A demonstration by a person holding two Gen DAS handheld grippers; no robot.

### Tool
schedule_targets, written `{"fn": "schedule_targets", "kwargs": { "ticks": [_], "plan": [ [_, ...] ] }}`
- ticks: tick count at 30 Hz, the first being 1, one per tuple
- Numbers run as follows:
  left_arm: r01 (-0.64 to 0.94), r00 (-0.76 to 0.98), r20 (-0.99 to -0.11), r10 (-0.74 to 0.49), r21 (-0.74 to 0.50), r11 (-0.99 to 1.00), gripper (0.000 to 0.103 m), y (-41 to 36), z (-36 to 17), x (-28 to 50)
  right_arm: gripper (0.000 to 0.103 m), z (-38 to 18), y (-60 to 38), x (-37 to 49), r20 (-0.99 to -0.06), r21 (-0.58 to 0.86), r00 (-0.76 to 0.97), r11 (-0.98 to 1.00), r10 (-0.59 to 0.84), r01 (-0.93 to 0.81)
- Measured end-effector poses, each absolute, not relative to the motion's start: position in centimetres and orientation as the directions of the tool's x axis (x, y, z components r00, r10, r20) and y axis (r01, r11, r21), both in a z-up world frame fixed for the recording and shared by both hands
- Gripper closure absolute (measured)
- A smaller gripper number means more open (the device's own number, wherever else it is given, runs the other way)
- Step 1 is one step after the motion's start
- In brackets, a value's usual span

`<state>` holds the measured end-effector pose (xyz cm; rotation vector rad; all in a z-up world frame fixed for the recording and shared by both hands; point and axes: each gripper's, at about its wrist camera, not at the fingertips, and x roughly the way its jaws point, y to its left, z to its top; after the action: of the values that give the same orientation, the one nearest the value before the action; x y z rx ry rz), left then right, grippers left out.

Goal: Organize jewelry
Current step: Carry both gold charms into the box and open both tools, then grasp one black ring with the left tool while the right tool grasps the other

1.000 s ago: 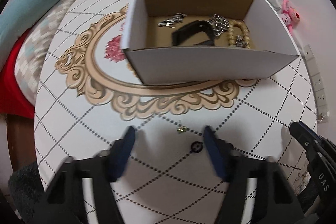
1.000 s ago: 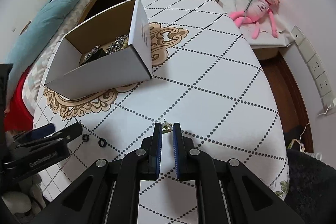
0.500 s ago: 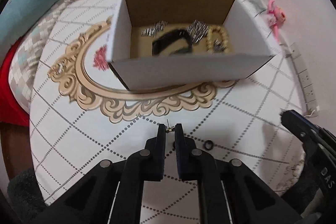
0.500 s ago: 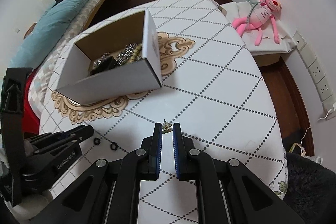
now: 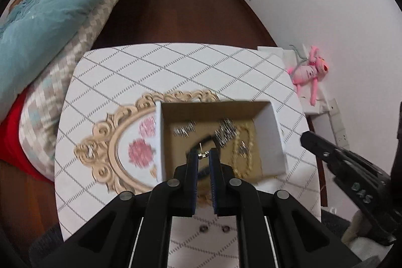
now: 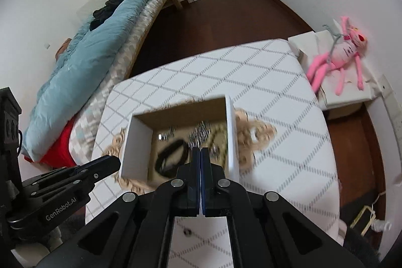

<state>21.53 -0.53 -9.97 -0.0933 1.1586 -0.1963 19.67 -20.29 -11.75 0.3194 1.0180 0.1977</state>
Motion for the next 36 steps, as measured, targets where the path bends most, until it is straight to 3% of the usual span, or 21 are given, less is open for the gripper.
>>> {"fn": "schedule_targets", "kwargs": {
  "ticks": [9, 12, 13, 14, 16, 18, 19, 27, 36],
  "plan": [
    [0.085, 0.313, -0.929, -0.199, -0.181, 0.98, 0.096, -0.6, -12.2, 23.6, 0.102, -12.3, -21.2, 20.9, -0.808, 0.399, 0.471, 0.917, 0.353, -0.003],
    [0.064, 0.296, -0.936, -0.188, -0.177, 0.982, 0.09, -0.7, -12.6, 23.6, 0.102, -13.4, -21.6, 19.5, -0.82, 0.397, 0.456, 0.918, 0.347, 0.016],
    [0.056, 0.293, -0.941, -0.171, -0.161, 0.985, 0.077, -0.7, -12.6, 23.5, 0.102, -13.9, -21.6, 18.8, -0.83, 0.375, 0.455, 0.927, 0.324, 0.025],
    [0.05, 0.298, -0.943, -0.146, -0.137, 0.989, 0.049, -0.6, -12.6, 23.2, 0.1, -14.2, -21.8, 18.2, -0.835, 0.362, 0.455, 0.932, 0.309, 0.031],
    [0.04, 0.324, -0.939, -0.118, -0.112, 0.993, 0.01, -0.3, -12.3, 22.4, 0.089, -15.0, -22.0, 16.8, -0.837, 0.37, 0.448, 0.928, 0.313, 0.043],
    [0.022, 0.337, -0.936, -0.1, -0.098, 0.995, 0.009, 0.3, -12.3, 21.4, 0.065, -15.7, -22.1, 15.6, -0.843, 0.36, 0.443, 0.932, 0.304, 0.047],
    [0.011, 0.348, -0.934, -0.079, -0.08, 0.997, 0.009, 0.7, -12.2, 20.6, 0.063, -16.0, -22.0, 14.9, -0.846, 0.353, 0.442, 0.935, 0.299, 0.044],
    [-0.033, 0.348, -0.933, 0.088, 0.082, 0.996, 0.009, 3.7, -15.3, 13.6, 0.063, -20.4, -17.2, 10.6, -0.879, 0.327, 0.343, 0.942, 0.332, -0.073],
    [-0.104, 0.214, -0.968, 0.128, 0.108, 0.989, 0.009, 6.8, -21.0, 10.1, 0.063, -24.0, -11.0, 9.9, -0.919, 0.201, 0.302, 0.96, 0.254, -0.194]
  ]
}}
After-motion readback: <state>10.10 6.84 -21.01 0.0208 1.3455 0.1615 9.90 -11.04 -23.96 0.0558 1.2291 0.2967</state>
